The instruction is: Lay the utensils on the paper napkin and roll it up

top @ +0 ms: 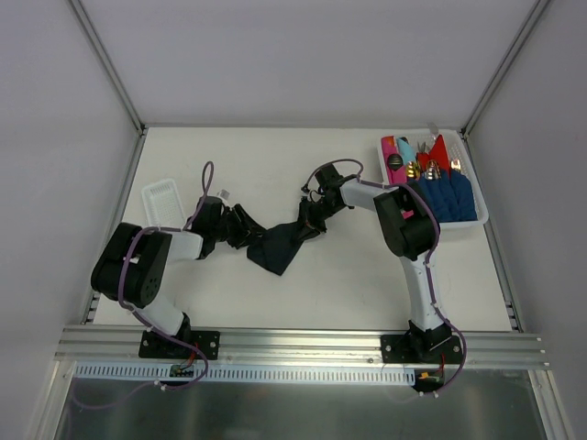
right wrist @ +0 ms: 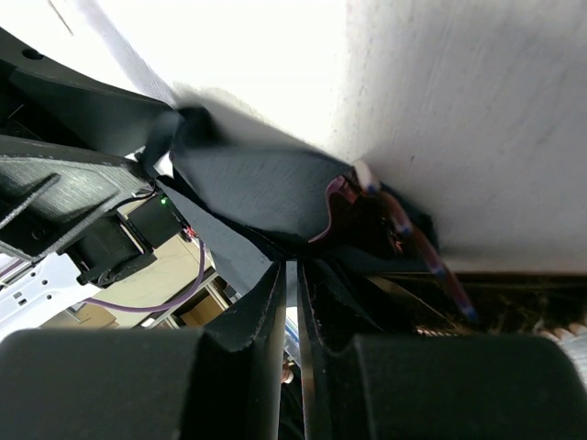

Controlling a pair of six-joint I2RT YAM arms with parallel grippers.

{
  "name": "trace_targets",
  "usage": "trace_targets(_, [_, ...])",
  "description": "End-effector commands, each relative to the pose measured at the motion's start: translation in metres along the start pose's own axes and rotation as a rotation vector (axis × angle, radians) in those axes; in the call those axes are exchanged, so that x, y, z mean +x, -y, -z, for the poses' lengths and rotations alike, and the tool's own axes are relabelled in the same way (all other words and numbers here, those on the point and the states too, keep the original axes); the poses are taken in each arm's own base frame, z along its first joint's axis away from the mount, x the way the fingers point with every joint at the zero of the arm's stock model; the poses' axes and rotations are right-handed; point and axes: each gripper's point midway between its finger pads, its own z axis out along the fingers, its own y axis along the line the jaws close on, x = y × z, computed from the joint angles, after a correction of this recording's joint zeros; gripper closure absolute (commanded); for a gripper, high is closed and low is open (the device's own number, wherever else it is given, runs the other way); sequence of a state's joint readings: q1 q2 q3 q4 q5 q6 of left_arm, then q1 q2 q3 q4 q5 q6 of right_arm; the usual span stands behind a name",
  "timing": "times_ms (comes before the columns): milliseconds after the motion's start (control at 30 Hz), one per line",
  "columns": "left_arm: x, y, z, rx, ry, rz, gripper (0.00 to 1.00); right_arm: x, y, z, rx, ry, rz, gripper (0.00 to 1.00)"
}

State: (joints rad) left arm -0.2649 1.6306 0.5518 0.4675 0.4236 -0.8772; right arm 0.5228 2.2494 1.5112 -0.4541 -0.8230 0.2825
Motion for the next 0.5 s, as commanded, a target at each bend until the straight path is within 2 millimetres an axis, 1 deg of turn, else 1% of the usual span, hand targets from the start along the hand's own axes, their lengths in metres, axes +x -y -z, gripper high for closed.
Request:
trace_targets(0, [0.015,-0.056,0.018,-0.190,-0.009,0.042,0.54,-0.005,0.026,-0.006,0.113,0.024,0.011,0.87])
trace_targets(33, [0.016,-0.059,0.021,-0.201,-0.008,0.036,0.54,-0.005,0.027,-0.007,0.114,0.022,0.011,0.87])
trace_targets(67, [0.012,-0.058,0.024,-0.197,0.008,0.030,0.53,-0.005,0.026,-0.007,0.114,0.022,0.011,0.87])
trace_targets(100, [0.011,-0.060,0.026,-0.208,0.016,0.032,0.53,-0.005,0.026,-0.006,0.114,0.024,0.014,0.87])
trace_targets(233, [0.002,-0.064,0.031,-0.232,0.045,0.034,0.52,-0.005,0.026,-0.007,0.115,0.023,0.011,0.87])
trace_targets(300, [0.003,-0.067,0.030,-0.235,0.038,0.044,0.52,-0.005,0.026,-0.007,0.116,0.022,0.012,0.87])
trace_targets(367, [0.006,-0.062,0.027,-0.203,0.013,0.039,0.54,-0.006,0.026,-0.007,0.116,0.022,0.012,0.87])
trace_targets(400, [0.009,-0.063,0.025,-0.201,-0.004,0.044,0.55,-0.006,0.026,-0.007,0.116,0.022,0.015,0.87])
trace_targets(467, [0.011,-0.062,0.022,-0.181,-0.011,0.057,0.58,-0.006,0.026,-0.006,0.116,0.023,0.014,0.87])
